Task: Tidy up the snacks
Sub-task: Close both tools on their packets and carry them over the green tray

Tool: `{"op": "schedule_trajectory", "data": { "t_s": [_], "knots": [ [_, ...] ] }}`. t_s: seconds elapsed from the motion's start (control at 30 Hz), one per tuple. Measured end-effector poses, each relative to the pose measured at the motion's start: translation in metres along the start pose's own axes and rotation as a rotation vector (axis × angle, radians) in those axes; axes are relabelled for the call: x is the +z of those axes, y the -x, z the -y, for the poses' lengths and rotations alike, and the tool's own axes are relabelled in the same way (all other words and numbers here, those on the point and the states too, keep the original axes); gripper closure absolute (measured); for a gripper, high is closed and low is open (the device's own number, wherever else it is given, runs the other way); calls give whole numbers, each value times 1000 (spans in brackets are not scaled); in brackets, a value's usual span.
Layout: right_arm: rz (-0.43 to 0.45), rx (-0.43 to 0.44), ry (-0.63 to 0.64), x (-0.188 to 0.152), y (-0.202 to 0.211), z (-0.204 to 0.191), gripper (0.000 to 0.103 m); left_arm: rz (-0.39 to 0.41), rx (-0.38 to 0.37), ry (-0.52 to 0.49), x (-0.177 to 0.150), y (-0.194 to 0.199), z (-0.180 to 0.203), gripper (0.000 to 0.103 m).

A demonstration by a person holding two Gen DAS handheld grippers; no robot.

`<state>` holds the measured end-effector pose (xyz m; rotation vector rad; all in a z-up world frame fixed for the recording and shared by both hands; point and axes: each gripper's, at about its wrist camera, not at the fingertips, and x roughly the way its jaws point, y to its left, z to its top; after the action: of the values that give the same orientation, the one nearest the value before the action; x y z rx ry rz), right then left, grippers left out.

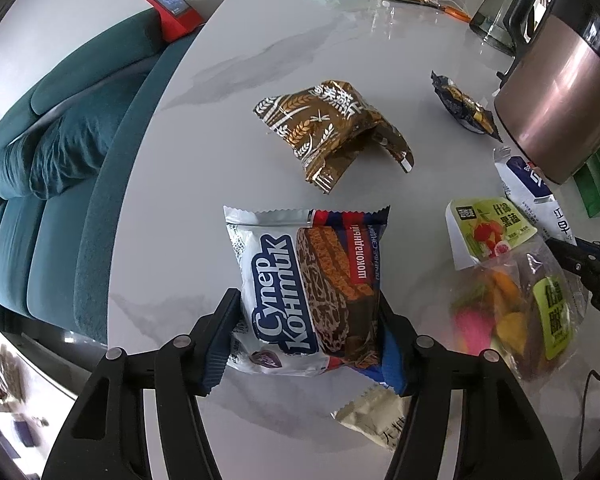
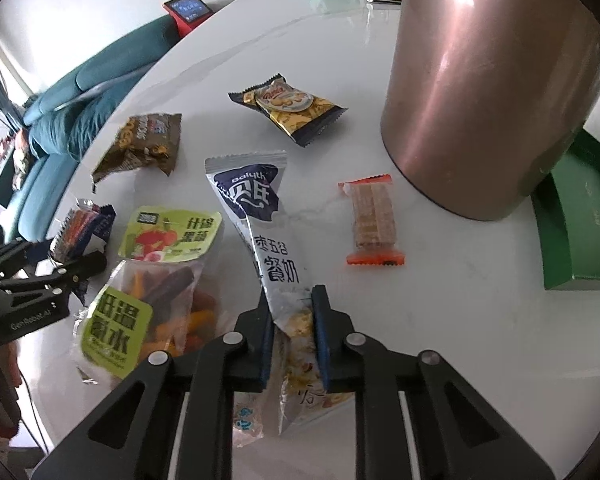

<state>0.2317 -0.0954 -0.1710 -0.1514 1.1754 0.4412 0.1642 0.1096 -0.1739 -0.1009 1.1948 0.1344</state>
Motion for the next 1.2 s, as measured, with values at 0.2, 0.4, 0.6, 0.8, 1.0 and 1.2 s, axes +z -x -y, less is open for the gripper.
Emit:
{"op": "schedule_trajectory", "data": {
  "t_s": [0.2, 0.4, 0.6, 0.8, 1.0, 1.2],
  "knots": [
    [35, -9, -3, 2, 21, -1, 103, 31, -7, 0, 0, 18, 0, 46],
    [78, -21, -38, -8, 49, 6, 103, 62, -25, -26, -4, 37, 7, 46],
    [126, -36, -81, -31, 83, 13, 103, 84, -48, -68, -14, 56, 24, 46],
    [173, -56, -126, -62, 119, 23, 103, 112, -86, -125, -33, 82, 54, 46],
    [194, -88, -168, -96, 152, 50, 103, 116, -123, -200, -45, 97, 103, 46],
    [213, -103, -211, -118, 173, 97, 103, 116, -157, -282, -49, 106, 175, 46]
  ]
}}
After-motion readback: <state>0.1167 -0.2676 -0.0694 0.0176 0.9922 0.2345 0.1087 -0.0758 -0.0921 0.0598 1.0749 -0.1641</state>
